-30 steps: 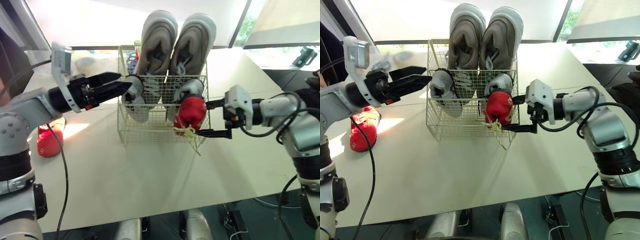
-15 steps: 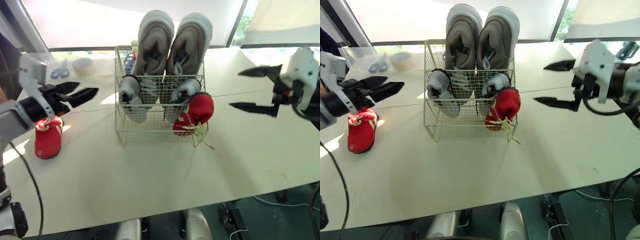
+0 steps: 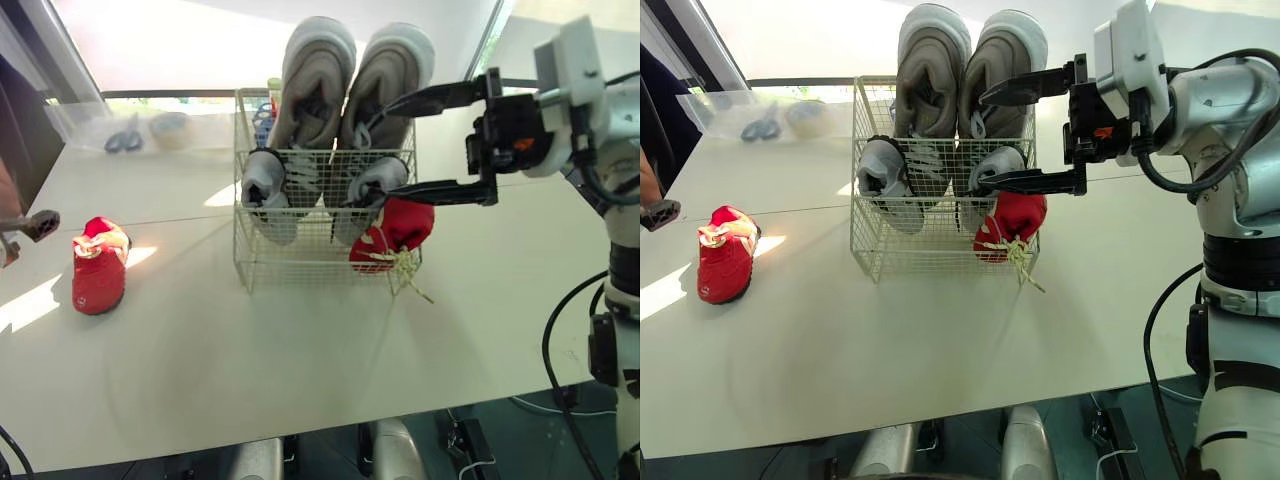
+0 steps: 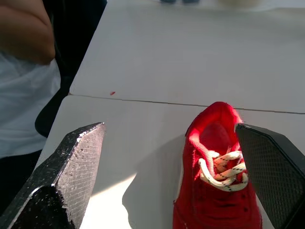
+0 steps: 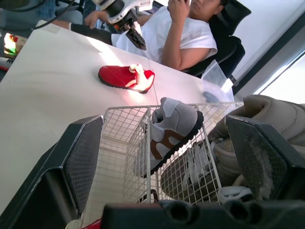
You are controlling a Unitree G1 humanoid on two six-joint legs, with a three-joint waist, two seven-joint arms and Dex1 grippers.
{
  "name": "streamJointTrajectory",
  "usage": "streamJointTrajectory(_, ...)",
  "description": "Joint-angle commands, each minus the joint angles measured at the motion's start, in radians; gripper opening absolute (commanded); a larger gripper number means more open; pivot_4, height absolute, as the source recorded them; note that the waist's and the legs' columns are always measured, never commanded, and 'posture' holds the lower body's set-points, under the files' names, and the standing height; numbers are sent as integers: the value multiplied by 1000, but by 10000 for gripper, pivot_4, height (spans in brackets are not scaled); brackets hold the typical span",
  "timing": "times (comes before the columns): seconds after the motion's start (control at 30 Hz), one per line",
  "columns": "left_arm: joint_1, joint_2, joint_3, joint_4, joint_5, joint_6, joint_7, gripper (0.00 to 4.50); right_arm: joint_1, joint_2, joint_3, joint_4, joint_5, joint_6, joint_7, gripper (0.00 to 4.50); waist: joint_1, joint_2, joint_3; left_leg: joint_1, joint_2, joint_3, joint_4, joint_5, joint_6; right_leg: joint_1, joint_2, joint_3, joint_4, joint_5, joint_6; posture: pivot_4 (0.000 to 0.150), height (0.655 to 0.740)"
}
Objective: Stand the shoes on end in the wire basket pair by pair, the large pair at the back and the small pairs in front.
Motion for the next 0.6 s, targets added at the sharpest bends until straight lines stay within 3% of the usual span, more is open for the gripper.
streamJointTrajectory(0.03,-67,-21,-81,172,71,-125,-73,45000,-14,-17,-33,-40,21,13,-5,44101,4,0,0,0,1,0,0,0,0,0,0,0,0,0,0,1500,7347)
streamJointTrajectory(0.37,-265,-115,-243,647,237,-390,-191,45000,29,-68,-75,-137,57,102,-58,44101,2,-3,-1,-1,9,16,1,-1,-1,-4,-1,-9,3,6,-3,1500,7347)
streamJointTrajectory(0.6,-342,-142,-239,732,258,-435,-243,11358,52,-83,-88,-168,60,129,-85,45000,2,-3,-2,1,11,17,3,-1,-1,-3,-1,-11,4,6,-8,1500,7347)
